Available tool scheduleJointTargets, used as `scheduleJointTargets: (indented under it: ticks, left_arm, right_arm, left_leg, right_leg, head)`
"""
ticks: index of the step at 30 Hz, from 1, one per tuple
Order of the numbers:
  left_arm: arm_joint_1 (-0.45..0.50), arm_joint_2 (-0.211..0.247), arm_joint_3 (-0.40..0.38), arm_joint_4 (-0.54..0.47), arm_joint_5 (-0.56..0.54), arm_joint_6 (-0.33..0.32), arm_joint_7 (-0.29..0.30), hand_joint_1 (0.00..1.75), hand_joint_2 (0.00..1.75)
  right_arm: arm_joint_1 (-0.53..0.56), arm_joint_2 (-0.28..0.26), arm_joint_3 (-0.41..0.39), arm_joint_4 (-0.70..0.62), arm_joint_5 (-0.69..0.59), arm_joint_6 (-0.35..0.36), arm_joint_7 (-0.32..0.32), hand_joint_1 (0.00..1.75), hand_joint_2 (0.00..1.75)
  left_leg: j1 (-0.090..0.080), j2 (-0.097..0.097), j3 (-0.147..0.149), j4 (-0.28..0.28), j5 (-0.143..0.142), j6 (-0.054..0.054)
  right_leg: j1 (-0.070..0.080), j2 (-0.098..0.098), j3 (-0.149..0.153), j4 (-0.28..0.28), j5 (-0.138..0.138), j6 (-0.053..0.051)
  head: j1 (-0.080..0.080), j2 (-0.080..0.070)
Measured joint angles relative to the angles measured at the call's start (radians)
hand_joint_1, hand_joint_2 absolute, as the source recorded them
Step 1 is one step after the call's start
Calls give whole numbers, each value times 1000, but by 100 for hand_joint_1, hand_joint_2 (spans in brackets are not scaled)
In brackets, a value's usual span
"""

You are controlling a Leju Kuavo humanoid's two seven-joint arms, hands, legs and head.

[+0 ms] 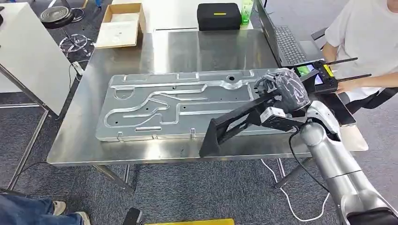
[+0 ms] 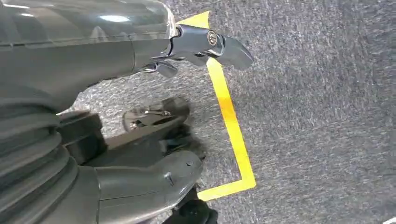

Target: Take the parts from the cabinet and place them on the table.

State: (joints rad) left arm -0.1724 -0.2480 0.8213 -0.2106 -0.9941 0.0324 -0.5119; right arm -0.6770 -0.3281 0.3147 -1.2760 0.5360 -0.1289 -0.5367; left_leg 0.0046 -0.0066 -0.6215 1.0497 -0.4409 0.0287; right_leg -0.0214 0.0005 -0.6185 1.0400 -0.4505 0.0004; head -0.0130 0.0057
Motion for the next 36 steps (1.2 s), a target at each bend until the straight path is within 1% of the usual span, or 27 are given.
scheduleJointTargets:
  ticks: [1,3,4,5,6,7,9,10,11,12,13,14,15,16,19,21,22,24,25,26,27,28,30,31,34,35,36]
  left_arm:
    - [-2,0,-2,0,0,-1,0,0,175]
    - [-1,0,-6,0,0,-2,0,0,175]
    - [-1,1,-7,0,0,-2,0,0,175]
    - [-1,0,-8,0,0,-2,0,0,175]
    - [-3,-1,-9,0,0,-2,0,0,175]
    - [-3,-1,-10,0,0,-2,0,0,175]
    - [-3,-1,-14,0,-1,-4,0,0,175]
    - [-3,-1,-15,0,-1,-5,0,0,175]
    - [-3,-1,-16,0,-1,-6,0,0,175]
    - [-4,-1,-17,0,-1,-7,0,0,175]
    - [-3,-2,-19,0,0,-8,0,0,175]
    - [-4,-3,-20,0,0,-7,0,0,175]
    - [-4,-3,-22,0,0,-7,1,0,175]
    - [-7,-3,-23,0,0,-6,4,0,175]
    - [-3,-2,-25,0,-4,2,19,0,175]
    - [-2,1,-26,0,-1,0,21,0,175]
    - [-2,1,-26,0,0,-2,19,0,175]
    - [-1,2,-26,0,4,-5,18,0,175]
    - [1,2,-26,0,5,-5,18,0,175]
    - [3,3,-26,0,5,-4,18,0,175]
    - [4,3,-26,0,5,-4,18,0,175]
    - [4,3,-26,0,5,-3,18,0,175]
    - [3,5,-28,0,5,-1,17,0,175]
    - [2,8,-29,0,5,-1,17,0,175]
    - [5,8,-31,0,5,0,17,0,175]
    - [5,8,-31,0,5,0,17,0,175]
    - [5,8,-31,0,5,1,16,0,175]
  right_arm:
    - [-6,2,0,3,8,8,-1,175,175]
    - [-5,7,4,7,17,10,0,175,175]
    - [-5,10,7,8,20,10,0,175,175]
    - [-6,11,7,8,21,9,0,175,175]
    - [-10,11,7,10,22,9,1,175,175]
    - [-15,12,7,11,26,9,2,175,175]
    - [-17,14,10,17,38,9,3,175,175]
    - [-17,17,15,22,50,11,3,175,175]
    - [-18,21,21,26,58,11,6,175,175]
    - [-23,26,29,33,69,9,8,175,175]
    - [-31,31,37,38,76,6,11,175,175]
    - [-41,34,41,42,79,0,14,0,0]
    - [-50,37,46,48,80,-14,15,0,0]
    - [-59,42,50,52,80,-28,16,0,0]
    - [-61,43,52,58,80,-52,21,0,0]
    - [-66,43,51,58,82,-65,25,0,0]
    - [-71,42,50,58,83,-70,26,0,0]
    - [-74,41,47,58,84,-76,34,0,0]
    - [-74,41,45,60,87,-79,34,0,0]
    - [-74,41,45,64,92,-81,34,0,0]
    - [-73,41,44,66,95,-83,34,0,0]
    - [-73,41,42,66,96,-85,34,0,0]
    - [-73,41,37,66,98,-89,34,0,0]
    - [-74,40,36,68,98,-90,34,0,0]
    - [-71,39,32,72,99,-93,34,0,0]
    - [-71,37,31,72,100,-94,34,0,0]
    - [-71,34,27,73,100,-96,34,0,0]
  left_leg:
    - [-4,-1,12,-20,-3,-1]
    - [-8,-1,7,-17,-3,0]
    - [-9,-1,8,-21,0,4]
    - [4,0,17,-39,10,11]
    - [2,0,21,-45,14,14]
    - [2,0,21,-46,15,19]
    - [1,0,20,-45,14,21]
    - [0,0,20,-44,14,21]
    - [1,0,20,-43,13,21]
    - [1,0,21,-40,11,19]
    - [1,0,21,-34,7,17]
    - [2,0,20,-28,3,14]
    - [1,-1,18,-22,-3,8]
    - [-7,-1,12,-10,-6,2]
    - [-6,-2,13,-19,-2,-8]
    - [-3,-1,8,-1,-22,-20]
    - [-3,1,-14,49,-57,-25]
    - [2,1,-84,206,-129,-32]
    - [2,1,-116,273,-150,-33]
    - [2,1,-130,299,-146,-33]
    - [2,1,-120,272,-120,-31]
    - [2,1,-89,203,-77,-26]
    - [0,0,-3,21,8,-11]
    - [-4,0,13,-5,-7,-5]
    - [-11,-1,11,-18,-3,-3]
    - [-7,-1,14,-29,3,5]
    - [1,2,23,-42,11,10]
  right_leg:
    - [8,3,-4,4,0,6]
    - [1,3,-5,-3,5,18]
    - [1,3,-3,-8,7,24]
    - [1,3,-3,-7,2,31]
    - [-1,2,-8,13,-15,33]
    - [-1,2,-33,67,-51,37]
    - [-2,1,-103,215,-118,44]
    - [-2,1,-134,273,-133,47]
    - [-3,1,-141,283,-121,49]
    - [-4,1,-125,244,-87,49]
    - [-6,0,-87,169,-40,49]
    - [-7,-1,-43,83,2,48]
    - [-8,-1,-15,19,8,45]
    - [1,0,-8,3,0,36]
    - [3,2,-13,11,0,20]
    - [-5,0,-5,0,5,5]
    - [-5,0,-5,-1,6,-3]
    - [-2,-1,-5,-1,5,-7]
    - [-1,-1,-5,-1,5,-8]
    - [0,0,-5,0,5,-8]
    - [0,1,-5,0,5,-7]
    - [1,3,-4,2,4,-7]
    - [1,4,-1,2,2,-3]
    - [4,4,-3,2,1,0]
    - [0,4,-7,-5,9,18]
    - [4,5,-4,-8,10,26]
    - [-2,3,-6,1,0,29]
  head:
    - [-1,0]
    - [-1,0]
    - [-1,0]
    - [-1,0]
    - [0,0]
    - [-1,0]
    - [-1,0]
    - [0,0]
    - [0,0]
    - [0,0]
    - [0,0]
    - [0,0]
    - [0,0]
    - [0,0]
    - [-1,0]
    - [-1,0]
    - [-2,0]
    - [-1,0]
    - [-1,0]
    - [-1,0]
    - [-1,0]
    - [-1,0]
    - [-1,0]
    - [0,0]
    - [-1,0]
    - [-1,0]
    - [-1,0]
